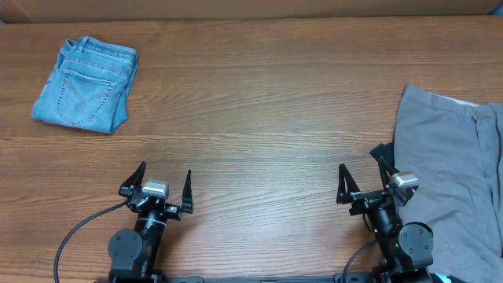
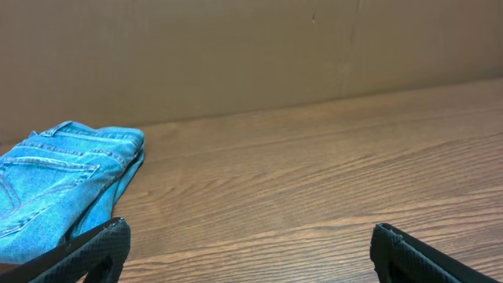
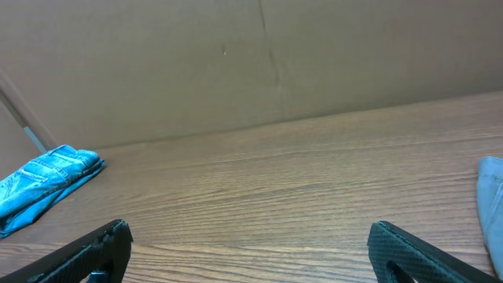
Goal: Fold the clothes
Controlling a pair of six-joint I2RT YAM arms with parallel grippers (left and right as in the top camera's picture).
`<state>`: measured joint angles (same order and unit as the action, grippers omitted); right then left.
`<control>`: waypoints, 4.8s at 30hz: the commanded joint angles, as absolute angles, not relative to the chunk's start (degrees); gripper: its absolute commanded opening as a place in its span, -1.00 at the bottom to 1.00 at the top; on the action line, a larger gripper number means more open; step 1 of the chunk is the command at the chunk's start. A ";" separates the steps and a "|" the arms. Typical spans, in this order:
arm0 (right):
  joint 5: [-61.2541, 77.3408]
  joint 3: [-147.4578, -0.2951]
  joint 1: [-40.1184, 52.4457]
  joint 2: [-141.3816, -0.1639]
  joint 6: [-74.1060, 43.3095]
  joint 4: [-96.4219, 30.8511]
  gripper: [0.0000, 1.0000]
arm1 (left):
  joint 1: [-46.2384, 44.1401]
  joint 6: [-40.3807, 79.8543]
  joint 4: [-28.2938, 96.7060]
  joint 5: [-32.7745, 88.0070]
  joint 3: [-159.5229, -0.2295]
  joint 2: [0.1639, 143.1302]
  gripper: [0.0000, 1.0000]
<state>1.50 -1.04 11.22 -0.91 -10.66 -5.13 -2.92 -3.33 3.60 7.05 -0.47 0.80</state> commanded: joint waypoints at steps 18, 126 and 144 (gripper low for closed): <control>1.61 -0.47 10.85 -0.38 -10.63 -4.69 1.00 | -3.14 -2.59 3.64 7.29 -0.27 0.32 1.00; 7.57 -36.38 10.85 -30.52 -14.96 -33.80 1.00 | -3.14 15.29 27.44 0.80 -34.87 18.48 1.00; 5.37 -76.82 -0.97 -86.21 -21.47 -45.84 1.00 | -3.14 14.81 47.79 14.00 -61.14 53.01 1.00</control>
